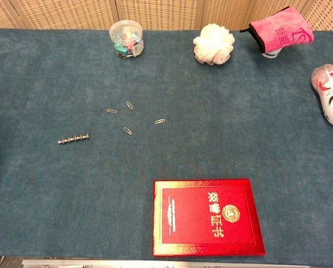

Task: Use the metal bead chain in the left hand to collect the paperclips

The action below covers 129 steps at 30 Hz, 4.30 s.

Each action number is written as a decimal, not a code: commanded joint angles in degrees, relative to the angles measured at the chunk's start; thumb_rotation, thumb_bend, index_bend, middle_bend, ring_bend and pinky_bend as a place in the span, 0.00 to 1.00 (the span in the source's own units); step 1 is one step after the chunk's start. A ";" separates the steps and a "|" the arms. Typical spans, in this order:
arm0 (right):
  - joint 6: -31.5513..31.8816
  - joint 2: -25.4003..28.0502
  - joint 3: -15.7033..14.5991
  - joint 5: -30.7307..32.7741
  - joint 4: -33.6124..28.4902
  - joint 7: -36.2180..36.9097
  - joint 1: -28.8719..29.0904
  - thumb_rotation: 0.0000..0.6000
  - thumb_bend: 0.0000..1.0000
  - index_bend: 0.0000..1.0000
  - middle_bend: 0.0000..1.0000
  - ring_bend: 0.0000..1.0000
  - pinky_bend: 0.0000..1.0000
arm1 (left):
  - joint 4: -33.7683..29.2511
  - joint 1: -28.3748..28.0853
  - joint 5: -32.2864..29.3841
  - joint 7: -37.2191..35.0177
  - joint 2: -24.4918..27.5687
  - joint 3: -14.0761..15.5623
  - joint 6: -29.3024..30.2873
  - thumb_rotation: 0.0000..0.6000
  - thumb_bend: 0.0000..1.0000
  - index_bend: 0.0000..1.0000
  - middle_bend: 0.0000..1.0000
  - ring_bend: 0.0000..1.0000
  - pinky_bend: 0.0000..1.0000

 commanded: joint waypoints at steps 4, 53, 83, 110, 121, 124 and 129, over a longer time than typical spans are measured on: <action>-0.27 -0.01 -0.04 0.02 -0.01 -0.07 0.11 1.00 0.00 0.27 0.32 0.23 0.46 | 0.00 0.09 0.00 -0.03 0.05 -0.03 0.20 1.00 0.32 0.41 0.34 0.22 0.34; 3.75 3.64 2.27 1.52 -0.53 7.39 -1.93 1.00 0.00 0.27 0.32 0.23 0.46 | 2.64 -10.08 -6.53 9.66 -12.54 -3.03 -13.60 1.00 0.10 0.13 0.00 0.00 0.15; 2.76 3.52 2.32 1.74 -0.37 7.41 -1.67 1.00 0.00 0.27 0.32 0.23 0.46 | 9.16 -18.38 -18.04 17.04 -19.23 -4.54 -20.77 1.00 0.10 0.12 0.00 0.00 0.15; 2.41 3.31 2.33 1.86 -0.31 7.15 -1.52 1.00 0.00 0.27 0.32 0.23 0.46 | 8.72 -20.75 -20.94 17.47 -18.55 -4.99 -19.76 1.00 0.10 0.18 0.00 0.00 0.15; 2.27 3.25 2.28 1.83 -0.37 6.99 -1.46 1.00 0.00 0.27 0.32 0.23 0.46 | 4.69 -22.21 -26.57 19.91 -16.75 -4.76 -21.18 1.00 0.13 0.39 0.00 0.00 0.15; 2.14 3.29 2.33 2.00 -0.30 7.18 -1.43 1.00 0.00 0.27 0.32 0.23 0.46 | 5.28 -22.72 -28.30 20.93 -17.38 -4.76 -20.96 1.00 0.13 0.42 0.00 0.00 0.15; 2.07 3.41 2.41 2.13 -0.25 7.44 -1.40 1.00 0.00 0.27 0.32 0.23 0.46 | 6.52 -23.09 -29.24 21.12 -18.38 -4.62 -20.49 1.00 0.15 0.47 0.00 0.00 0.15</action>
